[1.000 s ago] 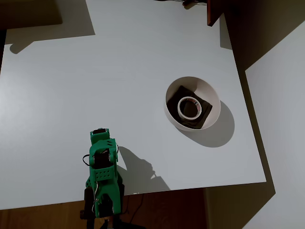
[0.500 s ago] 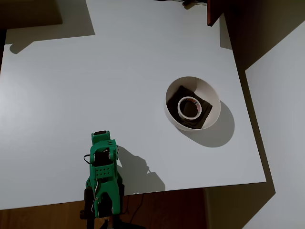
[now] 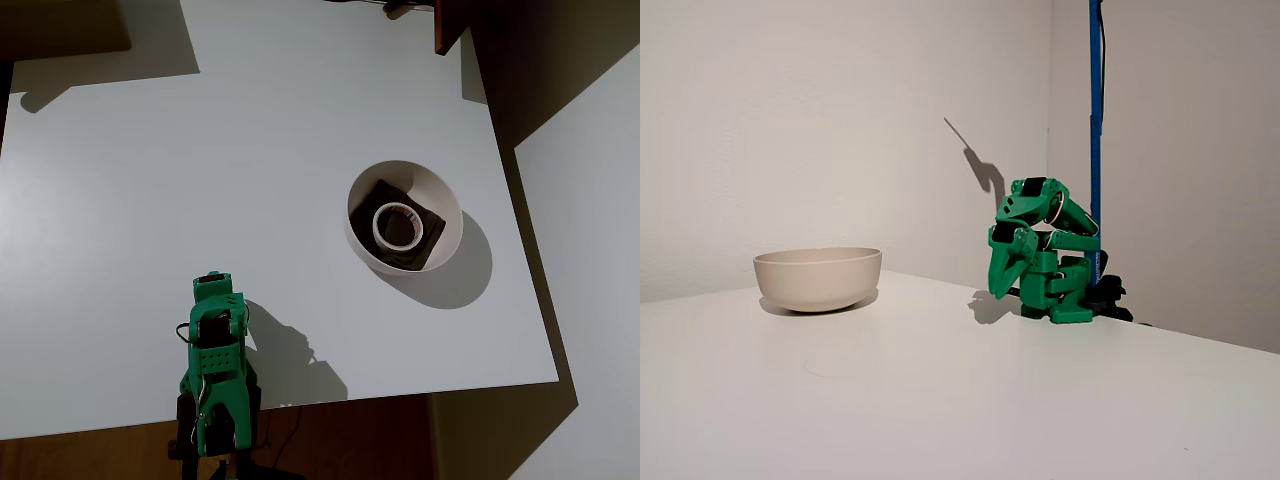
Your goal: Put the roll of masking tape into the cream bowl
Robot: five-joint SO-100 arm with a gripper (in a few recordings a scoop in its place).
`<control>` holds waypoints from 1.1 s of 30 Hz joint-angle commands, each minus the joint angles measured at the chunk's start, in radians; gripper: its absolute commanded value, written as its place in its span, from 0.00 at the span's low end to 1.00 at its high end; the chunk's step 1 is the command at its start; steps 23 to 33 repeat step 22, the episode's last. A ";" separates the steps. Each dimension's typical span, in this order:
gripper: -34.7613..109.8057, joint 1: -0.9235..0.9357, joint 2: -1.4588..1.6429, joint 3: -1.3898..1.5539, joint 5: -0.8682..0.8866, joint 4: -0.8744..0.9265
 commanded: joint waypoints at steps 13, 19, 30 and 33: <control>0.20 -0.012 0.009 -0.009 -0.011 0.002; 0.18 -0.012 0.009 -0.009 -0.011 0.002; 0.18 -0.012 0.009 -0.009 -0.011 0.002; 0.18 -0.012 0.009 -0.009 -0.011 0.002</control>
